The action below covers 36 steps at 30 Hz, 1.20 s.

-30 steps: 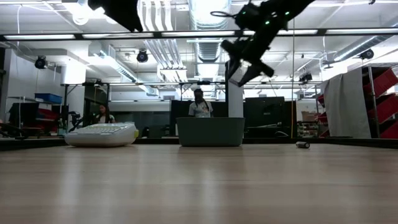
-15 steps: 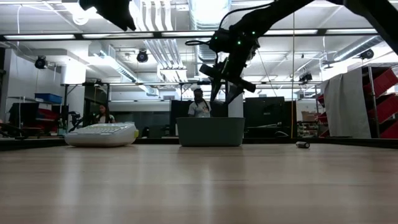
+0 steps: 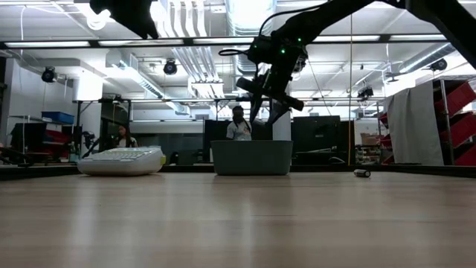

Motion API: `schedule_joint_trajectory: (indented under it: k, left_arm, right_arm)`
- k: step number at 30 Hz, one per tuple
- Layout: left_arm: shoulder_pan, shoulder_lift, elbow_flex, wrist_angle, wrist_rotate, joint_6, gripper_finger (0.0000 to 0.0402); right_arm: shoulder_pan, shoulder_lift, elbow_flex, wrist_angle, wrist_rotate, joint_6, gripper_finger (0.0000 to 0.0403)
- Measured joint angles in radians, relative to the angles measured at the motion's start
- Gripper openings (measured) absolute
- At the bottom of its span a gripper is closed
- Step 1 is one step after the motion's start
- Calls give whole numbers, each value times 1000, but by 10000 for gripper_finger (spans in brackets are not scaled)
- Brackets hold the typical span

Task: Sort batteries
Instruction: Put the silver battery into the blue bin, then put the brown battery into the green bin

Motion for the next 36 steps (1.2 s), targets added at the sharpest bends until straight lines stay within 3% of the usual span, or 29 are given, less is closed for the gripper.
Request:
schedule_joint_trajectory:
  k: [9, 16, 21, 29, 36]
  left_arm:
    - [0, 0, 0, 1, 0, 0, 155]
    - [0, 1, 0, 1, 4, 0, 155]
    - [0, 1, -1, -23, 69, -1, 155]
    - [-9, -6, -2, -95, 189, -1, 155]
    - [-23, -32, -2, -102, 187, -25, 156]
  right_arm:
    - [14, 0, 0, 1, -3, -2, 266]
    - [25, -8, 2, -22, -8, -10, 267]
    - [33, -51, 41, -188, -9, -69, 251]
    - [44, -151, 50, -690, 26, -79, 247]
    - [41, -319, -131, -673, 73, -20, 272]
